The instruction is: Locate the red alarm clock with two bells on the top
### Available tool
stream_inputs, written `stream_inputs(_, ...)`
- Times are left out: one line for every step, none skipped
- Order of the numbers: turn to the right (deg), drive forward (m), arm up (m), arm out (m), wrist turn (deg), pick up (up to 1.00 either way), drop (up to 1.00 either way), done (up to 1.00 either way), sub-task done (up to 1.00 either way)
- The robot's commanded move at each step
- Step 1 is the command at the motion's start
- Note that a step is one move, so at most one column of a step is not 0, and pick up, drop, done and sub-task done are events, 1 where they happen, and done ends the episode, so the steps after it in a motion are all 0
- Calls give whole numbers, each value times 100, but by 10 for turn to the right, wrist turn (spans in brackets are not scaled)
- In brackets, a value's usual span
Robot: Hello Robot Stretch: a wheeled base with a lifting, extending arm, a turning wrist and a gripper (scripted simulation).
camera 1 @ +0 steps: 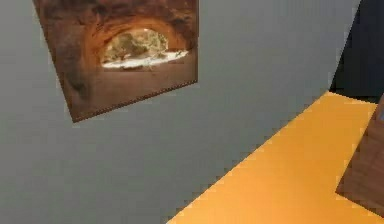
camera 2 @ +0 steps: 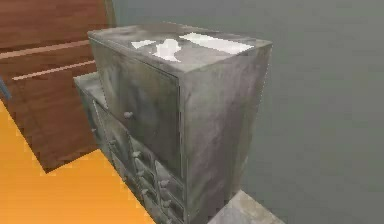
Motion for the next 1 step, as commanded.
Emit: stream_inputs(300,0,0,0,0,0,0,0,0)
